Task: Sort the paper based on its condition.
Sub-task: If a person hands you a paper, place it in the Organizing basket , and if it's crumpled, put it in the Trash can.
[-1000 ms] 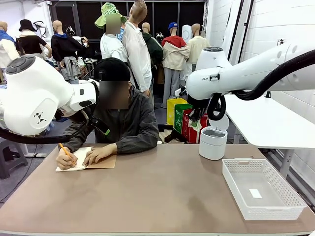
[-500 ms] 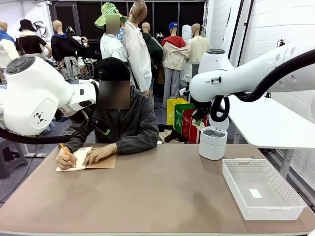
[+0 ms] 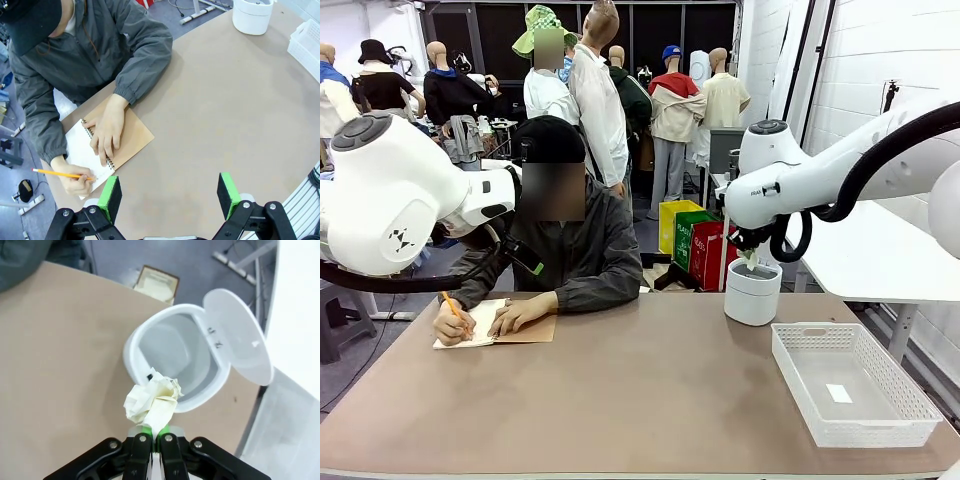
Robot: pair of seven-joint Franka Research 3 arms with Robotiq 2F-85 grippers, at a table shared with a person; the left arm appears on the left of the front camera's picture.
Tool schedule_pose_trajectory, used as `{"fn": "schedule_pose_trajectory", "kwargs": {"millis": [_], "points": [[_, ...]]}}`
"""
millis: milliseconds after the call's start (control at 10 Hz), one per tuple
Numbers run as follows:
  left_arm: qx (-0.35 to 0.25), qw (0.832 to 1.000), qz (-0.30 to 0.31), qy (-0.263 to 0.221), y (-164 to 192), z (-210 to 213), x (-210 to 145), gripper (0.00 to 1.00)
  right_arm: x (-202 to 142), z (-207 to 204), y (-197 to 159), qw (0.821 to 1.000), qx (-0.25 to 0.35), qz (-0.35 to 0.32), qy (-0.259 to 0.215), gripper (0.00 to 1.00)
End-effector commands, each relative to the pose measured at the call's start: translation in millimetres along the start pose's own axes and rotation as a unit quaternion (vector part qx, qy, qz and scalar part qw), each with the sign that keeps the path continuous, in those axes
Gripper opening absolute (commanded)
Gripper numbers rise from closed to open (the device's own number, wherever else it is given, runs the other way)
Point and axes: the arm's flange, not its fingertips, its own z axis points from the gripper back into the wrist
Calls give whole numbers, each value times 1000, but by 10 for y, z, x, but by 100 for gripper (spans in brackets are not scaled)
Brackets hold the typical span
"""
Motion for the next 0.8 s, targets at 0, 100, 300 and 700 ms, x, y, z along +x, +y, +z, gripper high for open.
{"fn": "schedule_pose_trajectory", "kwargs": {"millis": [0,100,300,700], "points": [[2,1000,1,0,5,-3,-8,100,120,-150,-30,999,-23,-27,-4,0],[2,1000,1,0,5,-3,-8,100,132,-232,-67,999,-23,-30,-2,0],[2,1000,1,0,5,-3,-8,100,179,-360,-132,999,-36,-28,-3,0],[2,1000,1,0,5,-3,-8,100,279,-525,-196,998,-59,3,7,0]]}}
